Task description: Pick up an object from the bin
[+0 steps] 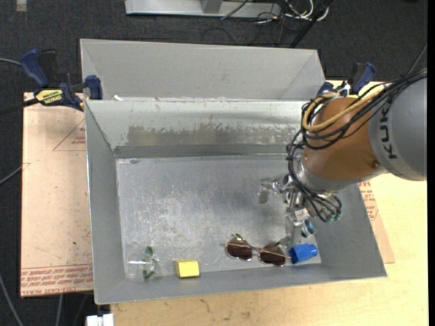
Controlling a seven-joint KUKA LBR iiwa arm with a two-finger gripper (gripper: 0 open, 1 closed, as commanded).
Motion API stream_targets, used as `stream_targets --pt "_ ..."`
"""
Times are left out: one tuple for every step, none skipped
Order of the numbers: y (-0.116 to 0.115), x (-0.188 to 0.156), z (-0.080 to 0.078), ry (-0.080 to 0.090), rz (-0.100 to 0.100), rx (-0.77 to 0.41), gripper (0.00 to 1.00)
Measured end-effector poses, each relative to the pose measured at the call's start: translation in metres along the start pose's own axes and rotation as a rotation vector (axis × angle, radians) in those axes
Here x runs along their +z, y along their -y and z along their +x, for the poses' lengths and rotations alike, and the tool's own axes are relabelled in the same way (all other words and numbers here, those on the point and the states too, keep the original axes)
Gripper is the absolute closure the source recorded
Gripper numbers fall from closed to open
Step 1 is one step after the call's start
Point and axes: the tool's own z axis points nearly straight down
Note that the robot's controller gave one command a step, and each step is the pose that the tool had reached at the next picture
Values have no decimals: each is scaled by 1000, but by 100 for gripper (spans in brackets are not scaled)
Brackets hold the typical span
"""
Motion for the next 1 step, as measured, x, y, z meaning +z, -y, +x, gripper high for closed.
stream_targets --pt "-16 27 13 -10 -6 -138 0"
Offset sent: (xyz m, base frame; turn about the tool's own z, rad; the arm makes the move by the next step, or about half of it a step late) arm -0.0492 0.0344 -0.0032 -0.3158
